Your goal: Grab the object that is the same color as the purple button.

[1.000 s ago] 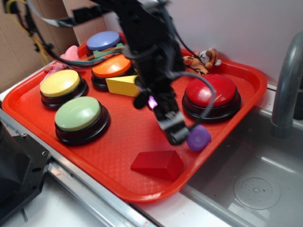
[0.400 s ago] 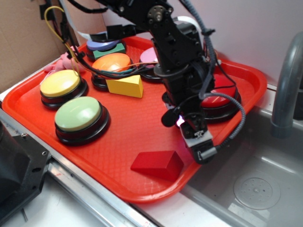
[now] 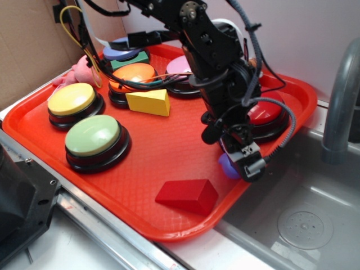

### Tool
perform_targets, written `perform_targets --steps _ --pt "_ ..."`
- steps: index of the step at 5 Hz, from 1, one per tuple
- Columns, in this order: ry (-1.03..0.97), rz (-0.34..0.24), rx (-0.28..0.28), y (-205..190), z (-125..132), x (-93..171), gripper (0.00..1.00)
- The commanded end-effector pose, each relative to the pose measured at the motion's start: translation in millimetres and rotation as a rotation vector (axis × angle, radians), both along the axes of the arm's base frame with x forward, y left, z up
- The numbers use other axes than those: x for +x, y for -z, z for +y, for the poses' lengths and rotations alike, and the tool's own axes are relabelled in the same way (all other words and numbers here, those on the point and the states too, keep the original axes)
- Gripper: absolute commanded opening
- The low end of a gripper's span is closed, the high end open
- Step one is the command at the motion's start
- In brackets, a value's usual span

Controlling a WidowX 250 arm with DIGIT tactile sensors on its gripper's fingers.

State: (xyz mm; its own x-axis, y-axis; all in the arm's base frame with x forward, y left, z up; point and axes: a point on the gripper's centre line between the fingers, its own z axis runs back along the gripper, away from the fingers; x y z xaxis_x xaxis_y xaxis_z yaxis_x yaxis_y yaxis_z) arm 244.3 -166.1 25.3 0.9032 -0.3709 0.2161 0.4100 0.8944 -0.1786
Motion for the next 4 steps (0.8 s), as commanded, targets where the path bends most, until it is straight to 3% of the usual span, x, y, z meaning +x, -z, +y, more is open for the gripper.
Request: perform_targets --steps 1,3,4 --pt "0.002 -0.011 -0.002 -2 -6 -5 0.15" --pt "-0.038 -0.016 -0.036 -19 8 1 0.1" --pt "-0.212 0.0 0.212 -55 54 11 0.02"
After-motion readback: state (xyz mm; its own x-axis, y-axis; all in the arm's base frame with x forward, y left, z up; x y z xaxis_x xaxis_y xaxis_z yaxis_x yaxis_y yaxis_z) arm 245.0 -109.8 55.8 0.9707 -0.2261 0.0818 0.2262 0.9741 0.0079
